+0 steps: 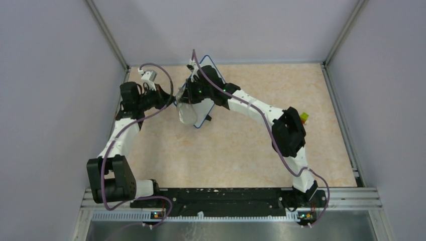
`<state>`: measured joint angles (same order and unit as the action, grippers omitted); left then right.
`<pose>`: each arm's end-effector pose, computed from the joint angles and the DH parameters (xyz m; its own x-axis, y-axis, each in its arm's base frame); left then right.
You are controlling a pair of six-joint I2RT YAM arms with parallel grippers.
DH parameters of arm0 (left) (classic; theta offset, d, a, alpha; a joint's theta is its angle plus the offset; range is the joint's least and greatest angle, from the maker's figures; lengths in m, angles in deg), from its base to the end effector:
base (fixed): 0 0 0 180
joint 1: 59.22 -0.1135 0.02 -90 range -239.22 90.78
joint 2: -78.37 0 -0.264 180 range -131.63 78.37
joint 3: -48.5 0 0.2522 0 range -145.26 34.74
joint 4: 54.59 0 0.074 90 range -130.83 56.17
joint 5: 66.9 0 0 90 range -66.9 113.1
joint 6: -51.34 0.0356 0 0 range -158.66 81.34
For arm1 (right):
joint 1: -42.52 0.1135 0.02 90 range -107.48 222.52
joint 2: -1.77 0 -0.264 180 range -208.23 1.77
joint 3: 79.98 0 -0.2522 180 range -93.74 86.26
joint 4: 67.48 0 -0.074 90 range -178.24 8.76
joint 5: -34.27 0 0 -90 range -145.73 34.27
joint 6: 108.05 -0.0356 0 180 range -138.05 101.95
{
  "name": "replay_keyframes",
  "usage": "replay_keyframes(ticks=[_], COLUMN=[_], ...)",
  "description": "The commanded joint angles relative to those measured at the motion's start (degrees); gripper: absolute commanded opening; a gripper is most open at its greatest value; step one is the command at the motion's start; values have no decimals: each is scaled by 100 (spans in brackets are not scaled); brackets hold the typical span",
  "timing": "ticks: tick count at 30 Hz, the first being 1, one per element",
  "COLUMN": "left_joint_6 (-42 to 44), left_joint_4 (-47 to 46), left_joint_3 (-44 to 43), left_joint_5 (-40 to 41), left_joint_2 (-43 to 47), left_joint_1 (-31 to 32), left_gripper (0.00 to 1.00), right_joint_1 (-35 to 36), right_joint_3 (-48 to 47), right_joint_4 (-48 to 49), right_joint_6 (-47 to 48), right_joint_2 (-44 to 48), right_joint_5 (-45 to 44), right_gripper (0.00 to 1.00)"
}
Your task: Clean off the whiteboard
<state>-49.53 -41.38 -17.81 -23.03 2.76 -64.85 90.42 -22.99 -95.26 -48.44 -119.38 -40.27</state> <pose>0.2955 0.0033 0.2907 -0.4863 -0.1793 -0.8552 0.5123 0.7344 -0.4453 0.3322 0.3818 0.3003 -0.6959 -0.0429 -0.7169 -0.6073 0.5680 0.5555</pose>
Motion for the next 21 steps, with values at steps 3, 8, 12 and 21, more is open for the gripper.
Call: replay_keyframes(ticks=[3,8,12,21], left_joint_6=[-89,-108,-50,19], left_joint_4=[-349,-418,-407,-302], left_joint_3=[129,139,147,132], left_joint_5=[-576,-687,-651,-451], left_joint_2=[217,205,239,251], left_joint_1=[130,195,245,268], left_gripper=[0,0,0,0], right_joint_1=[111,206,201,111], right_joint_3=[-386,103,401,1083], right_joint_4=[522,1013,876,-13], right_joint_6=[-727,-1398,-1556,-945], right_joint_2=[-282,-382,-442,-421], right_joint_5=[422,698,612,280], right_gripper=[0,0,0,0])
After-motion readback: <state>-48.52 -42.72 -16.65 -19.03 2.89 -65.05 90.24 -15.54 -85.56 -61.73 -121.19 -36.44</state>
